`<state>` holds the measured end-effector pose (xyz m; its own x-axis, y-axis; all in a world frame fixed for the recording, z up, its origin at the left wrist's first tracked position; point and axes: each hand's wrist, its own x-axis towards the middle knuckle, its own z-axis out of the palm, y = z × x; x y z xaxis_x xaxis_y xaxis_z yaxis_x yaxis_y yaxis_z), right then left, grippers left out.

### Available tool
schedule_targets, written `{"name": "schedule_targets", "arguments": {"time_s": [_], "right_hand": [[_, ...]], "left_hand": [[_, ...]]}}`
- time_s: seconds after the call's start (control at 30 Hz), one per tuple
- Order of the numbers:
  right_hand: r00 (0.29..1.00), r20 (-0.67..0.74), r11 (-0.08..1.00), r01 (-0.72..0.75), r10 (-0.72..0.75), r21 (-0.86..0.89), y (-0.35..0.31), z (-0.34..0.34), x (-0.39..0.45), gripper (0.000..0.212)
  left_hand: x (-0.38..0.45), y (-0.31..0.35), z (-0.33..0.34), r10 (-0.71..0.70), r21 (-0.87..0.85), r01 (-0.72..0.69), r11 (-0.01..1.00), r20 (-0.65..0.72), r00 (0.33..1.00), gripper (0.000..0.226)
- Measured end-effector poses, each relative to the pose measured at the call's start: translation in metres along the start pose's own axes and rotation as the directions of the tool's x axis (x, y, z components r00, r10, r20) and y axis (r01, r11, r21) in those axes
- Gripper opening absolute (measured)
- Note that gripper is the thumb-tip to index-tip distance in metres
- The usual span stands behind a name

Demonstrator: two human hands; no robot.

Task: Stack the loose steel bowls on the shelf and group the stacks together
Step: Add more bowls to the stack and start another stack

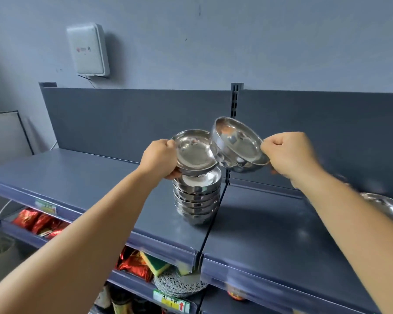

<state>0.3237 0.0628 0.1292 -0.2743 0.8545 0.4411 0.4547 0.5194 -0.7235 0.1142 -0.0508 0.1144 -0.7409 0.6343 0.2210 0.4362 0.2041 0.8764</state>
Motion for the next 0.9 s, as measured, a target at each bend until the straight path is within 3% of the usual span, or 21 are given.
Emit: {"name": "schedule_targets", "arguments": {"time_s": [0.13, 0.37, 0.67, 0.73, 0.9], "right_hand": [[0.999, 0.025, 0.999, -0.021, 0.02, 0.043, -0.013, 0.027, 0.009, 0.024], [0.994, 0.095, 0.998, -0.048, 0.052, -0.044, -0.022, 0.059, 0.013, 0.02], [0.991, 0.127, 0.989, -0.024, 0.043, -0.143, -0.025, 0.08, 0.011, 0.019], [0.991, 0.123, 0.987, -0.025, 0.045, -0.157, -0.027, 0.082, 0.011, 0.02], [0.989, 0.125, 0.987, -0.055, 0.074, -0.151, -0.03, 0.088, 0.009, 0.019]], "left_hand": [[0.013, -0.015, 0.009, -0.04, 0.018, 0.039, 0.999, 0.069, 0.997, 0.033], [0.026, -0.038, 0.014, -0.016, 0.095, 0.006, 0.995, 0.108, 0.994, 0.037], [0.024, -0.046, 0.007, -0.142, -0.176, 0.194, 0.965, 0.272, 0.952, 0.04], [0.022, -0.044, 0.005, -0.12, -0.231, 0.185, 0.955, 0.27, 0.955, 0.034], [0.016, -0.041, 0.006, 0.084, -0.345, 0.025, 0.938, 0.299, 0.951, 0.024]]}}
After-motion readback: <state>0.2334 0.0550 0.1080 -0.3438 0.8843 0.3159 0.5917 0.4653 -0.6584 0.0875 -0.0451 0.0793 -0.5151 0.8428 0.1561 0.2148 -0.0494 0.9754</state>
